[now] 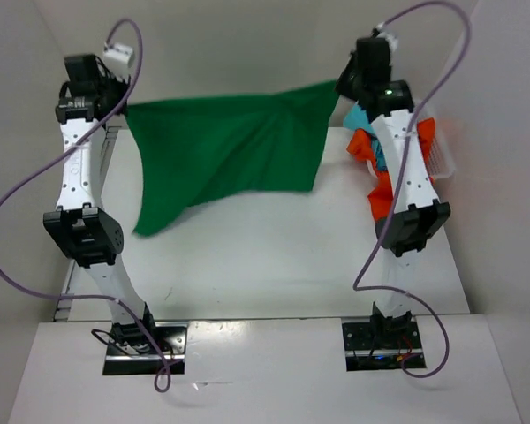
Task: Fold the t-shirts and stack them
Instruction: Flatten out the tshirt, then grap the side of the flattened tshirt closest away from the robot with both arms, then fold the flattened tshirt in 1/3 of the way
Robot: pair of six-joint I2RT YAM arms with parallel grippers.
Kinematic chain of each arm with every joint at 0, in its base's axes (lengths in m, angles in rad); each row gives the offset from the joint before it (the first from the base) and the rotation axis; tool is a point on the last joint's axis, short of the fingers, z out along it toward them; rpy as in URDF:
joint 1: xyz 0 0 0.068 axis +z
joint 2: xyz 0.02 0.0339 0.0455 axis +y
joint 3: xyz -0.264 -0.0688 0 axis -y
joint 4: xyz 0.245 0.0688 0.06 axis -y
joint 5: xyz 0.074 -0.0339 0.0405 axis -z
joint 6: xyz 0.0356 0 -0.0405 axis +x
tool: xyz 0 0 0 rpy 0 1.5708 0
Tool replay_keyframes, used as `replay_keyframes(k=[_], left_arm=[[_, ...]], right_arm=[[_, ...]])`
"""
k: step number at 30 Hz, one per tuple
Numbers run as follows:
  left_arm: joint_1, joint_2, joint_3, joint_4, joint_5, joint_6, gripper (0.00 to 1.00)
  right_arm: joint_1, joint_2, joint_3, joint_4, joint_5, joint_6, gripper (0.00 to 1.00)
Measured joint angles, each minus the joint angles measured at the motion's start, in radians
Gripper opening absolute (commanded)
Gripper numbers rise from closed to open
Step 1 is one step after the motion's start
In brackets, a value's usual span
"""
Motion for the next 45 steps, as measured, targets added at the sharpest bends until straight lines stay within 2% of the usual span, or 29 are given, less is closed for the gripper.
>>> replay_keyframes(k=[3, 7, 10, 16, 22, 26, 31, 38, 41, 45], left_arm=[[-0.018, -0.013, 0.198, 0.032, 0.036, -0.068, 0.0], [-0.026, -0.092, 0.202, 0.057, 0.105, -0.096, 0.0], [-0.024, -0.164, 0.057, 0.077, 0.13, -0.088, 0.0], [-0.023, -0.257, -0.447, 0.113, 0.131, 0.002, 0.0], [-0.024, -0.289, -0.883, 0.102, 0.083, 0.124, 0.0], [-0.024, -0.303, -1.047, 0.107, 0.05, 0.177, 0.0], [0.004, -0.324, -1.133, 0.104, 0.025, 0.203, 0.0], [0.032, -0.459, -1.165, 0.05, 0.004, 0.198, 0.0], [0.038, -0.496, -1.157, 0.043, 0.003, 0.175, 0.0], [0.042, -0.424, -1.069, 0.045, -0.002, 0.138, 0.0]], right_arm=[[-0.034, -0.032, 0.192, 0.006, 0.053, -0.019, 0.0], [-0.019, -0.182, 0.132, -0.001, 0.122, -0.053, 0.0], [0.041, -0.29, -0.043, -0.003, 0.192, -0.075, 0.0], [0.24, -0.422, -0.577, -0.041, 0.331, -0.022, 0.0], [0.311, -0.494, -1.102, -0.059, 0.214, 0.133, 0.0], [0.328, -0.505, -1.288, -0.003, 0.081, 0.198, 0.0], [0.342, -0.449, -1.326, 0.077, -0.024, 0.214, 0.0], [0.343, -0.449, -1.316, 0.117, -0.039, 0.178, 0.0], [0.319, -0.439, -1.259, 0.113, -0.035, 0.132, 0.0], [0.251, -0.352, -1.104, 0.148, -0.019, 0.054, 0.0]])
